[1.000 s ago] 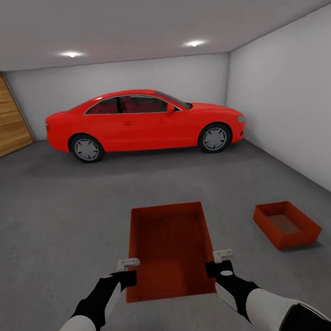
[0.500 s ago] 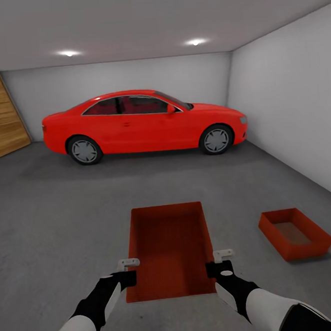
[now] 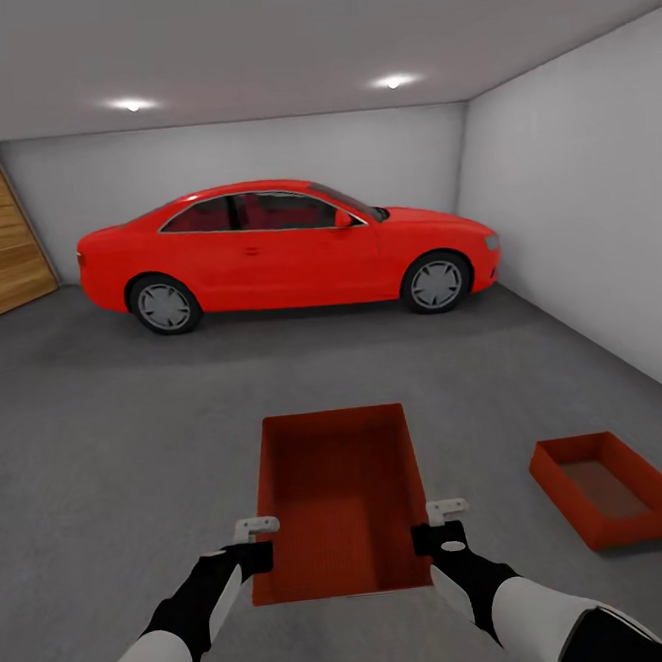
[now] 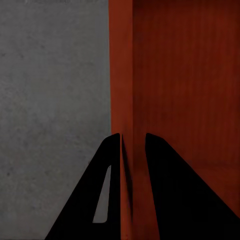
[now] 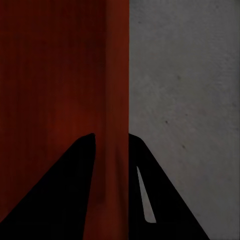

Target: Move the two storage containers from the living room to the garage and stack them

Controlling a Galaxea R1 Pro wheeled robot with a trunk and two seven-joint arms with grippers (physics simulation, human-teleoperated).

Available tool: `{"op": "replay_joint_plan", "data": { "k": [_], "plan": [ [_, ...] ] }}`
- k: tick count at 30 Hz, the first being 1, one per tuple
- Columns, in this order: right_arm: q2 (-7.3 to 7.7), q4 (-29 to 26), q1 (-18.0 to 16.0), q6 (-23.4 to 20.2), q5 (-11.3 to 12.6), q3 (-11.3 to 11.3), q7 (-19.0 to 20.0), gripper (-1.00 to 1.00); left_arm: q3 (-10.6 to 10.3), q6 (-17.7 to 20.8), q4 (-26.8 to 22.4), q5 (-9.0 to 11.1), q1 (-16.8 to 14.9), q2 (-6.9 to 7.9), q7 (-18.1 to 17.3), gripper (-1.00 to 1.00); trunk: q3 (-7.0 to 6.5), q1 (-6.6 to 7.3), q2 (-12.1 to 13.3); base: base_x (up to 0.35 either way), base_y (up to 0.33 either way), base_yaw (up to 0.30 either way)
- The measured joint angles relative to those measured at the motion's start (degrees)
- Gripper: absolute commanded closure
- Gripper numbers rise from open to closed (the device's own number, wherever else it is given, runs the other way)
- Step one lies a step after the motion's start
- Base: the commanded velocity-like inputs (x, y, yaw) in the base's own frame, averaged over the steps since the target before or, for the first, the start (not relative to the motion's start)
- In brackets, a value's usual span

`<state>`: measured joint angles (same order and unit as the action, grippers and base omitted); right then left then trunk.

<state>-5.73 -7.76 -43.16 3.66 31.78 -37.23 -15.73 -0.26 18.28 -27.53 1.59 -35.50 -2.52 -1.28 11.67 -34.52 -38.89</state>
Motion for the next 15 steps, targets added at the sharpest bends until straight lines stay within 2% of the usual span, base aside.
{"op": "replay_joint_plan", "data": {
  "k": [15],
  "plan": [
    [0.00, 0.00, 0.00, 0.01, -0.01, 0.01, 0.01, 1.00, -0.03, 0.00, -0.02, 0.03, 0.00, 0.00, 0.03, 1.00, 0.00, 0.00, 0.00, 0.321, 0.000, 0.000]
  ]
}}
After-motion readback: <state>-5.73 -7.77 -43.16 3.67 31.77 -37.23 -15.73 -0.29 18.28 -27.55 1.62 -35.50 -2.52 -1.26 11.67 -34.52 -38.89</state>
